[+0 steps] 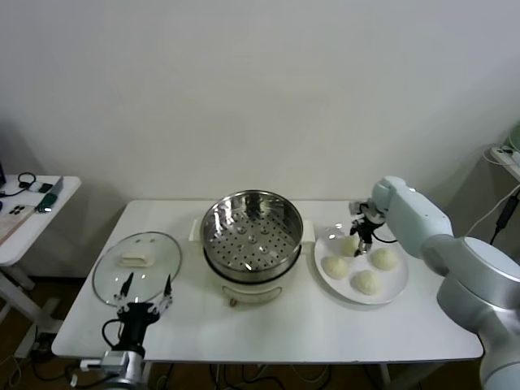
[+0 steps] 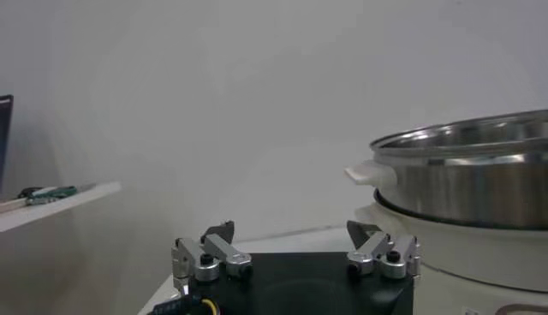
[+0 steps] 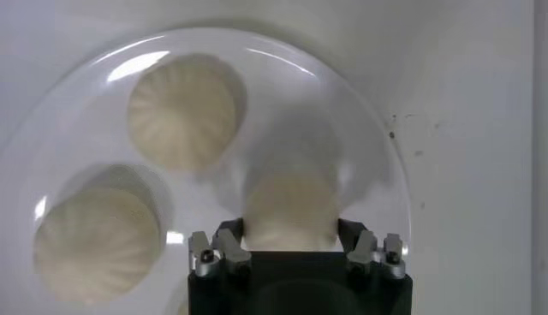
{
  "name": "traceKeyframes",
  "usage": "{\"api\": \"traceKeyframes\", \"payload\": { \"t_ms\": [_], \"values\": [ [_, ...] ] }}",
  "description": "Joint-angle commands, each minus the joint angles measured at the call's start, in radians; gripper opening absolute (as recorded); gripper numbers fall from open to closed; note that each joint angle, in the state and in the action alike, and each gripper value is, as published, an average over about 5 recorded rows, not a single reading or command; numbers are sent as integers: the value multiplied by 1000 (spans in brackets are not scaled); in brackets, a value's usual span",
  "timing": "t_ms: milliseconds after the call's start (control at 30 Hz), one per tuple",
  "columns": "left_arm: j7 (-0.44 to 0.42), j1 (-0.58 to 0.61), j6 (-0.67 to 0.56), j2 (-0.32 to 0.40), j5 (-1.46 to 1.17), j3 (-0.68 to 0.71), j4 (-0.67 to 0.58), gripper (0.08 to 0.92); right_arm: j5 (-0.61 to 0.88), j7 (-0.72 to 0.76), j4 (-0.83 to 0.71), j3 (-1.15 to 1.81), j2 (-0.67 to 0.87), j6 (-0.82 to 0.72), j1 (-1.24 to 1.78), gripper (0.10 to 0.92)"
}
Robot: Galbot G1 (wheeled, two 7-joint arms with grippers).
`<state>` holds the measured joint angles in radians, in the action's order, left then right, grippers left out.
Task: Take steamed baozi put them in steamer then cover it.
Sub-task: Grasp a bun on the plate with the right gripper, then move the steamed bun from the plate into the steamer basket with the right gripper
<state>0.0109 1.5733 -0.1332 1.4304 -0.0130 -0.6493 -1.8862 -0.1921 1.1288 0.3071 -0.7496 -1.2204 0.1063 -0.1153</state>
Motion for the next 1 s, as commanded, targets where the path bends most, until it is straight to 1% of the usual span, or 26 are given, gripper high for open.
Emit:
{"api": "traceKeyframes", "payload": {
  "t_ms": [33, 100, 333, 533, 767, 1000],
  "values": [
    [1, 3, -1, 1, 0, -1, -5, 823, 3, 9, 72, -3, 32, 0, -19, 713],
    [5, 6, -1, 2, 0, -1, -9, 823, 34, 15, 131, -41, 67, -8, -41, 713],
    [14, 17, 1, 1, 0, -2, -23, 823, 255, 35, 425, -335, 205, -17, -261, 712],
    [8, 26, -1, -1, 0, 0, -35, 823, 342, 36, 631, -556, 237, 11, -508, 712],
    [8, 41, -8, -4, 1, 4, -38, 823, 350, 33, 813, -672, 188, 82, -687, 712],
    [13, 47, -6, -8, -9, 12, -44, 823, 221, 36, 924, -645, 80, 153, -689, 712]
  ]
}}
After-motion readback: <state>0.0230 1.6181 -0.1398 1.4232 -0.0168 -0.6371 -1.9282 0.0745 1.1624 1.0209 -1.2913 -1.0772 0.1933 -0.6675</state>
